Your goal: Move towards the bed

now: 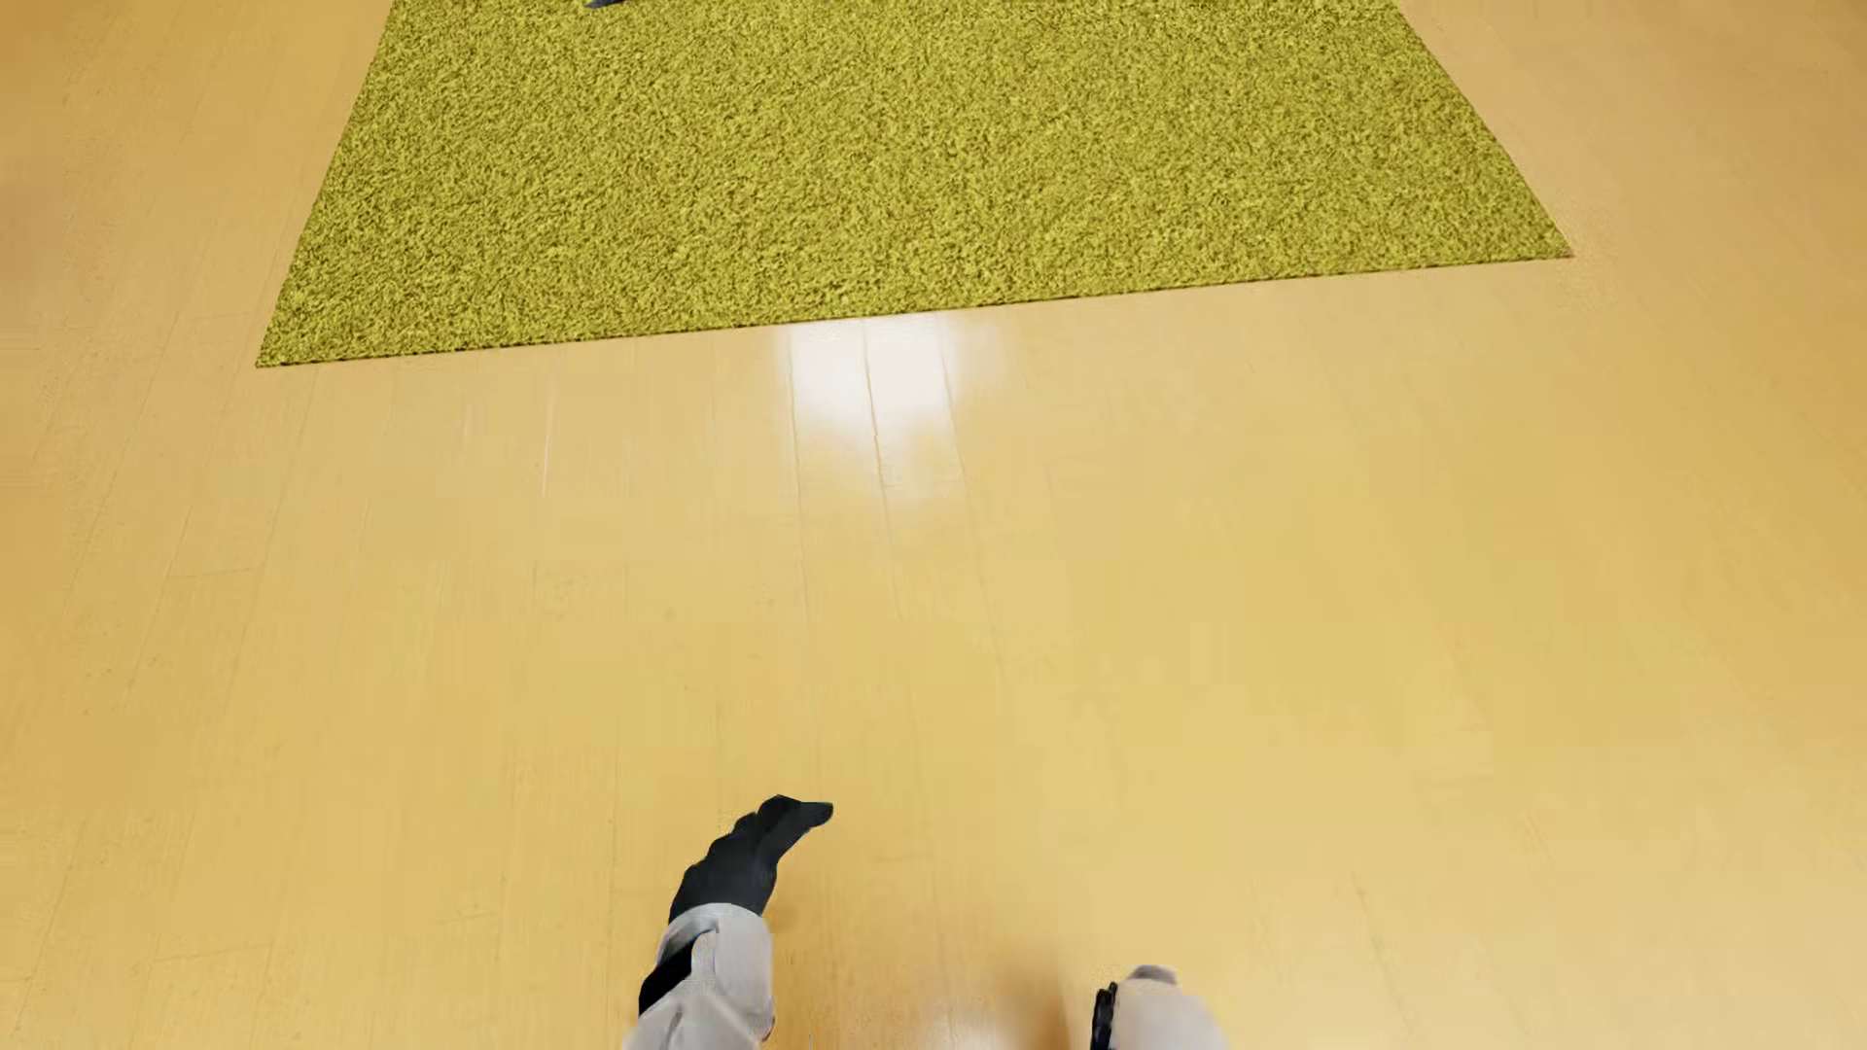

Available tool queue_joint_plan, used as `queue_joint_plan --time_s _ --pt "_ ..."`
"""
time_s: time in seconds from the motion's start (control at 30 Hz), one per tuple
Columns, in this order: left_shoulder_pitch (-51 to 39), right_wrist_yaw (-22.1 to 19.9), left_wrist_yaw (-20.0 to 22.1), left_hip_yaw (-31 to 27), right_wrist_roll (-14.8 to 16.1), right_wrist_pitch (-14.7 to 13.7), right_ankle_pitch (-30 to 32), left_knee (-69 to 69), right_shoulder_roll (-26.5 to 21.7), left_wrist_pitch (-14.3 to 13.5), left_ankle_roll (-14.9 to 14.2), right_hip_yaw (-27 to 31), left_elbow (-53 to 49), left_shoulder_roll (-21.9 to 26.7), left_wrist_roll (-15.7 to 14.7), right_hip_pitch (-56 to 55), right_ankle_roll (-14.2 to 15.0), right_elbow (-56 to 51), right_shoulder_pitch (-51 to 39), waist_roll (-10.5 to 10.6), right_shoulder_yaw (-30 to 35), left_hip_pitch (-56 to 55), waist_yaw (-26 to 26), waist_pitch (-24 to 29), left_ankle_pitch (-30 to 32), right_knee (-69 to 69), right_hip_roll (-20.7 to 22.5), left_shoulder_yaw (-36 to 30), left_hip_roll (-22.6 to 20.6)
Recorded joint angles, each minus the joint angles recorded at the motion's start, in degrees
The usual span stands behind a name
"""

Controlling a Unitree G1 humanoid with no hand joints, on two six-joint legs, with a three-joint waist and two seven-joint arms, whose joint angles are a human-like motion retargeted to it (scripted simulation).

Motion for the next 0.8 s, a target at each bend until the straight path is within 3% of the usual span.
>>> queue_joint_plan --time_s 0.07,0.13,0.17,0.2,0.23,0.27,0.3,0.33,0.37,0.4,0.43,0.5,0.53,0.57,0.63,0.67,0.7,0.73,0.77,0.8 --pt "-6.57 -0.24 -1.80 -7.48 -1.00 -0.01 -0.72 -6.34 1.57 -6.54 -0.33 -1.97 -9.19 3.04 1.75 -2.33 2.97 2.09 4.58 0.59 -2.03 10.80 -1.71 -0.14 -0.94 -25.65 2.32 -6.97 0.07" --pt "-11.02 -7.15 2.05 -12.42 1.53 -0.81 -0.77 -8.92 4.22 -10.74 -1.07 -3.31 -16.32 6.04 3.45 -1.80 8.83 -0.05 9.96 0.93 -7.56 20.84 -3.67 0.06 -0.07 -43.11 3.96 -12.14 1.68" --pt "-11.44 -10.88 3.61 -13.45 2.50 -0.82 -1.47 -7.25 5.53 -11.72 -1.68 -4.82 -17.86 6.89 1.94 -1.96 9.04 -0.94 12.22 1.29 -10.00 24.97 -4.75 0.17 1.95 -41.33 4.12 -13.29 2.67" --pt "-10.46 -13.63 4.23 -14.33 2.97 -0.33 -0.49 -3.66 6.99 -11.56 -3.47 -4.72 -18.17 7.81 -0.65 -2.40 6.17 -1.24 13.85 2.04 -11.88 27.77 -5.92 0.15 6.14 -34.18 4.96 -13.94 3.98" --pt "-8.51 -14.82 3.87 -15.59 3.33 0.33 3.65 2.88 8.68 -10.22 -9.29 -5.37 -17.62 9.12 -3.03 -2.44 2.55 -0.91 14.62 3.10 -13.37 28.49 -6.94 0.14 13.32 -26.35 5.85 -14.67 5.25" --pt "-6.27 -14.30 2.78 -16.92 3.58 0.78 4.72 13.09 10.27 -7.93 -19.61 -7.23 -16.21 10.62 -4.20 -1.72 0.88 -0.02 14.29 4.36 -14.49 26.24 -7.72 0.32 21.83 -19.59 6.21 -15.74 6.16" --pt "-4.14 -12.56 1.44 -16.65 3.20 1.01 0.83 25.52 11.27 -4.94 -25.55 -9.22 -13.40 11.67 -4.23 -0.08 -1.52 1.09 12.67 5.65 -15.06 20.55 -8.37 0.66 28.61 -15.07 6.66 -17.00 7.08" --pt "-2.37 -10.76 0.05 -14.92 1.81 1.16 -3.30 36.72 11.49 -1.39 -25.18 -11.24 -8.62 11.89 -3.80 3.28 -2.95 1.89 10.00 6.85 -15.05 12.65 -8.79 1.00 29.18 -13.59 7.32 -18.23 8.71" --pt "-0.97 -10.28 -1.83 -14.11 -0.20 1.25 -6.38 44.10 11.20 2.41 -22.65 -12.98 -1.93 11.55 -3.31 8.16 -3.32 1.86 6.78 7.94 -14.82 4.05 -8.75 1.19 24.74 -15.05 8.59 -19.55 10.35" --pt "0.25 -11.70 -5.03 -12.38 -1.96 1.14 -8.32 47.11 10.78 5.51 -19.18 -14.21 5.76 11.29 -2.42 13.86 -3.55 0.85 3.47 8.84 -14.78 -4.19 -8.43 1.20 20.74 -18.37 10.28 -21.47 12.30" --pt "1.67 -14.45 -9.81 -10.37 -2.73 0.36 -9.56 45.75 10.37 6.65 -16.40 -14.72 13.06 11.61 -0.67 19.68 -3.72 -0.82 0.32 9.49 -15.07 -11.39 -7.81 1.07 17.53 -22.43 12.17 -24.35 13.92" --pt "6.45 -18.62 -18.84 -6.78 -1.01 -4.01 -11.47 33.25 9.44 2.82 -13.03 -13.58 21.83 14.04 3.28 29.85 -3.85 -5.03 -6.27 10.13 -15.59 -22.52 -5.93 0.60 11.54 -29.11 15.71 -29.54 15.69" --pt "9.63 -18.87 -20.21 -5.78 0.79 -6.54 -12.50 23.00 8.64 1.18 -13.16 -12.04 22.51 15.32 3.00 34.37 -3.72 -8.28 -9.62 10.24 -14.72 -26.24 -4.80 0.32 10.15 -31.65 17.05 -28.65 16.51" --pt "13.47 -18.85 -18.52 -6.08 2.53 -8.83 -13.27 10.58 7.44 1.29 -12.64 -10.04 21.23 16.25 0.75 38.98 -3.59 -11.93 -12.91 10.21 -13.25 -28.45 -3.59 0.07 9.37 -34.31 17.99 -25.00 17.04" --pt "20.78 -20.80 -9.95 -8.52 5.14 -11.23 -12.18 -11.47 4.76 4.70 -11.39 -5.80 17.47 16.30 -3.99 48.34 -3.48 -18.94 -17.80 9.63 -10.57 -29.58 -1.05 -0.23 10.14 -38.93 18.26 -16.20 17.63" --pt "23.17 -22.74 -7.01 -7.42 6.48 -10.95 -9.95 -12.93 3.99 6.90 -11.59 -4.07 17.22 15.91 -4.15 52.36 -3.03 -21.38 -18.71 9.10 -10.13 -29.94 0.16 -0.27 11.43 -38.49 17.56 -13.84 18.38" --pt "24.26 -24.55 -6.66 -5.20 8.12 -9.85 -5.20 -7.20 3.55 8.87 -10.32 -2.36 18.58 15.19 -3.22 54.75 -2.29 -22.96 -18.28 8.22 -10.25 -30.40 1.22 -0.30 13.82 -35.11 16.21 -12.82 18.66" --pt "23.93 -25.64 -8.70 -3.15 9.76 -8.36 2.63 0.06 3.15 9.88 -10.36 -0.99 20.96 14.12 -2.08 54.78 -1.22 -23.85 -16.60 6.87 -10.57 -30.34 2.03 -0.24 17.45 -27.82 14.21 -12.47 18.17" --pt "22.21 -25.70 -12.15 -1.28 10.80 -6.84 13.07 6.20 2.71 9.41 -10.22 -0.70 23.27 13.05 -0.97 51.58 1.80 -24.05 -14.06 5.15 -10.68 -29.26 2.43 0.02 18.00 -16.02 11.53 -12.47 17.01" --pt "19.36 -24.61 -15.54 0.57 10.87 -5.36 21.67 10.18 2.19 7.52 -9.36 -0.62 24.40 12.16 0.33 45.14 4.92 -23.25 -11.39 3.25 -10.13 -26.96 2.32 0.45 15.09 -2.27 8.60 -12.79 15.10"
